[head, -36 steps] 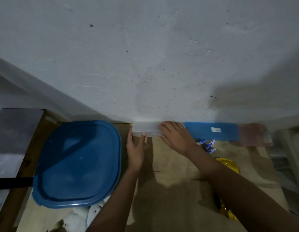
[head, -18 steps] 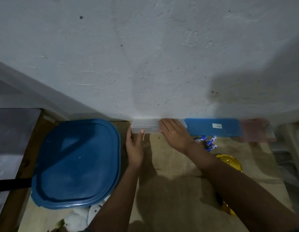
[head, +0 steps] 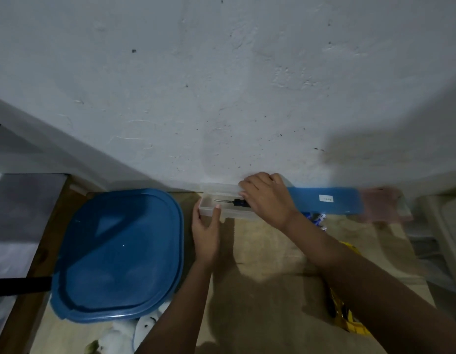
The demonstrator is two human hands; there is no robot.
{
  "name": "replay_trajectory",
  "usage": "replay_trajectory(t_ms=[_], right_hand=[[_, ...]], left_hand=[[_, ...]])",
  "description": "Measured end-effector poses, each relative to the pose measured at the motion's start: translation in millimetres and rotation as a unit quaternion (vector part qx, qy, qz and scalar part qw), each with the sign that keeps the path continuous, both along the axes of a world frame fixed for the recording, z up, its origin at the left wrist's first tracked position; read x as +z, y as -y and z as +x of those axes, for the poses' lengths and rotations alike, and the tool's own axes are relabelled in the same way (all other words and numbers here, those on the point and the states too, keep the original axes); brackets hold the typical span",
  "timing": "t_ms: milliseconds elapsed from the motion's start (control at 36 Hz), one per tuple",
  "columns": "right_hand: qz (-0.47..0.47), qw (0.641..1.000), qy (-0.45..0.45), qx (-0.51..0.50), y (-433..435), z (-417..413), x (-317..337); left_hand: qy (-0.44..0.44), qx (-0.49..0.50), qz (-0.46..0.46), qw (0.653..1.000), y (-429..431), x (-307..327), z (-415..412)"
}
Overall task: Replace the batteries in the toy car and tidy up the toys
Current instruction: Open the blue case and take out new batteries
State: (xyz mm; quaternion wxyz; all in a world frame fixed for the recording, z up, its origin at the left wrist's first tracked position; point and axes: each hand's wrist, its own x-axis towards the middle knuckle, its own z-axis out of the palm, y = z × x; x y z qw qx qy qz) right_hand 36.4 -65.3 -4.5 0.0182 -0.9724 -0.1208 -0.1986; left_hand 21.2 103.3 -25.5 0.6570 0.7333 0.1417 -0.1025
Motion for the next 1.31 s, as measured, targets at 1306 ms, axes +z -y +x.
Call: replay_trajectory(t_ms=[1306], right_hand=[[0.276, 0.926, -0.196, -0.169, 5.6, -64.8, 28.8]], left_hand=[[0.017, -0.08, 0.278, 0.957, 10.4, 17.6, -12.8]])
